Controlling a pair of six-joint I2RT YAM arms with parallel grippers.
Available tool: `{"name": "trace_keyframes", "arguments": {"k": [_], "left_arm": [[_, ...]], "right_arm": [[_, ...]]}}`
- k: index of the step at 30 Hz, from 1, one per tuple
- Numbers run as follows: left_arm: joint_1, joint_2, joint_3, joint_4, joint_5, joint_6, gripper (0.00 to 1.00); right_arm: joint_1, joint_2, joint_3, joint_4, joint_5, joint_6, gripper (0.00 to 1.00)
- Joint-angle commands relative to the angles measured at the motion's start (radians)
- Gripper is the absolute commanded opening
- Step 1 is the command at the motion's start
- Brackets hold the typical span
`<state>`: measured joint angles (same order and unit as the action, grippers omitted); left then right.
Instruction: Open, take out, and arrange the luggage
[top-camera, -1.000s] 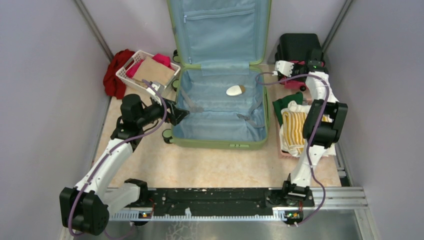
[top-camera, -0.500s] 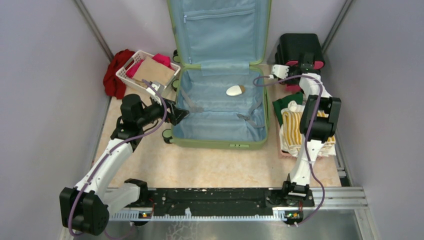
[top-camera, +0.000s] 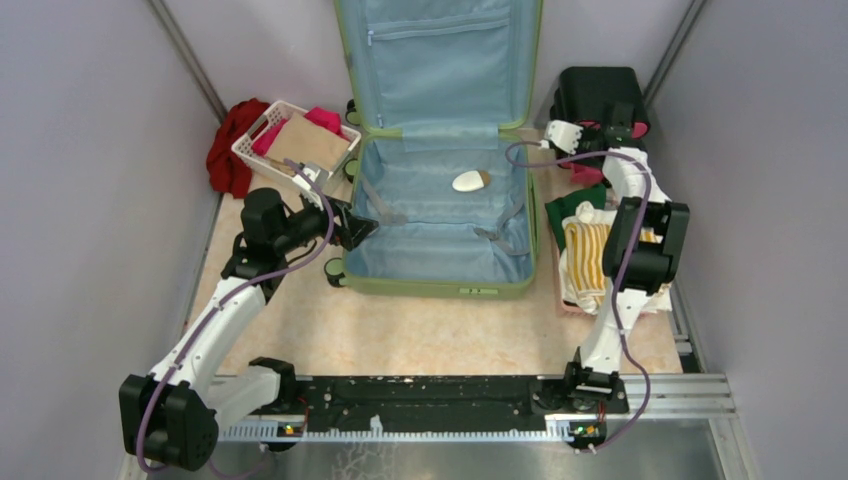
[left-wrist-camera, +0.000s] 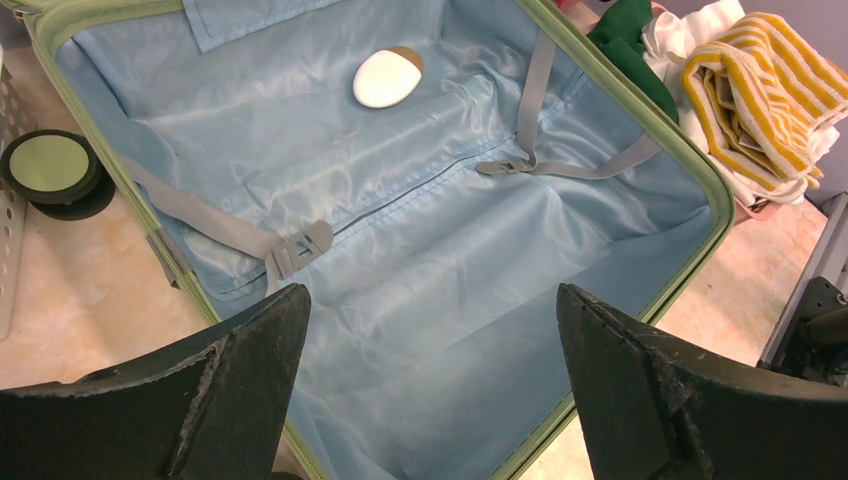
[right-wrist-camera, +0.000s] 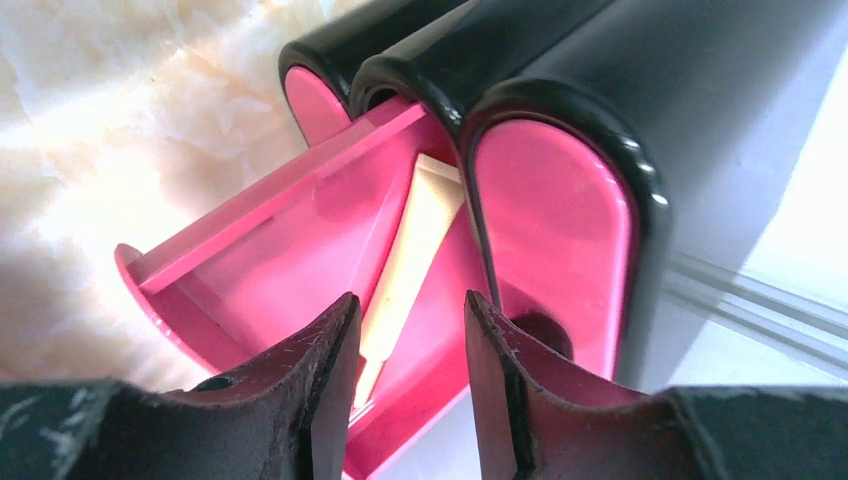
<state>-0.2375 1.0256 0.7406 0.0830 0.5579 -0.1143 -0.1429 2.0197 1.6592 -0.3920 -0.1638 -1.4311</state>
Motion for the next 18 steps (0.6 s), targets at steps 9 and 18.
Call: {"name": "trace_keyframes", "arguments": {"k": [9, 18], "left_arm": [[0.009, -0.017, 0.013, 0.02, 0.022, 0.002, 0.99], [0.009, -0.017, 0.013, 0.02, 0.022, 0.004, 0.99]], "right_arm": [[-0.044, -0.165, -0.038, -0.143, -0.152, 0.05, 0.34], [-0.044, -0.108, 0.009, -0.365, -0.181, -0.041, 0.05]]}}
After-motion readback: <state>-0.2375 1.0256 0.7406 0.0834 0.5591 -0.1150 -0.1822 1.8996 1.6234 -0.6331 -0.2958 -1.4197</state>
